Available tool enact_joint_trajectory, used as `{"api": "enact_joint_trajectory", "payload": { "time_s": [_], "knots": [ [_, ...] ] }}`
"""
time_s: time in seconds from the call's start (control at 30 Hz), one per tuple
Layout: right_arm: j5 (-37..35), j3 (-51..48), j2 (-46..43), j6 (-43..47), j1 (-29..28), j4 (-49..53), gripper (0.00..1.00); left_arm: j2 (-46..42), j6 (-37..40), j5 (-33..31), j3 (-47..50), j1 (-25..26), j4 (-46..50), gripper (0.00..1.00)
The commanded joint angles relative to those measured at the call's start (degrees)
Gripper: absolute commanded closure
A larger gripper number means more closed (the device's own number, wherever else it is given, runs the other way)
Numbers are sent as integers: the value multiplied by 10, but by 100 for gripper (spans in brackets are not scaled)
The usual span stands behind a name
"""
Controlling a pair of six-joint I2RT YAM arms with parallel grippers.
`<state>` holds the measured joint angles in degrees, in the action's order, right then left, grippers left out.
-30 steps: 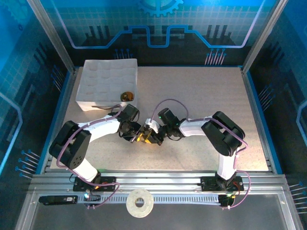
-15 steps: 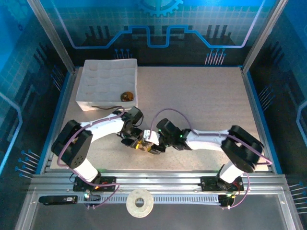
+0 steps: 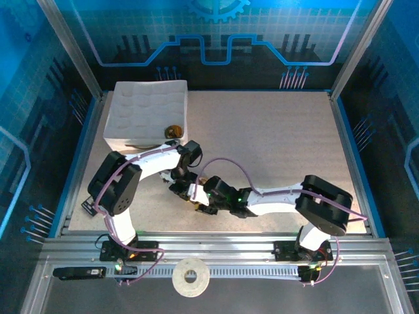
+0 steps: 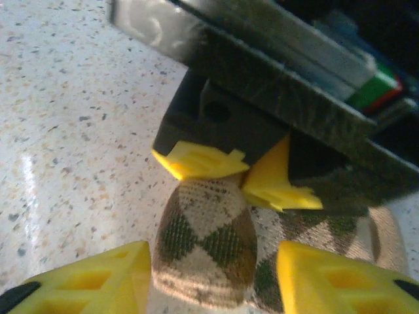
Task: Roll the socks
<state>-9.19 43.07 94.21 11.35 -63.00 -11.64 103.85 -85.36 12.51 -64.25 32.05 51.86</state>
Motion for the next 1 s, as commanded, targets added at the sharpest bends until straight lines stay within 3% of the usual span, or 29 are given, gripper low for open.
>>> {"api": "enact_joint_trajectory", "payload": {
  "time_s": [0.0,0.17,0.23,0.27,0.33,0.37,0.5,0.57,0.63,0.77,0.97],
  "knots": [
    [-26,26,40,-27,-7,3,52,43,9,-7,18,6,2,100],
    [-42,35,61,-59,11,14,66,26,13,-8,20,6,-4,100],
    [-37,35,63,-70,20,29,69,3,12,-9,25,5,-8,93],
    [-28,32,63,-75,24,33,76,-10,10,-11,28,4,-11,88],
    [-8,22,63,-91,36,41,95,-44,7,-15,34,2,-16,73],
    [5,15,63,-102,43,45,100,-62,6,-15,37,-1,-20,62],
    [94,-5,79,-133,74,70,100,-128,-3,-2,73,-23,-64,19],
    [137,-16,95,-144,90,74,100,-161,0,-2,92,-40,-85,9],
    [173,-30,107,-155,106,62,100,-197,14,-9,108,-54,-111,7],
    [226,-45,122,-176,141,45,100,-245,40,0,146,-65,-181,12],
    [287,-26,156,-182,179,68,100,-244,68,33,187,-51,-253,26]
  ]
}}
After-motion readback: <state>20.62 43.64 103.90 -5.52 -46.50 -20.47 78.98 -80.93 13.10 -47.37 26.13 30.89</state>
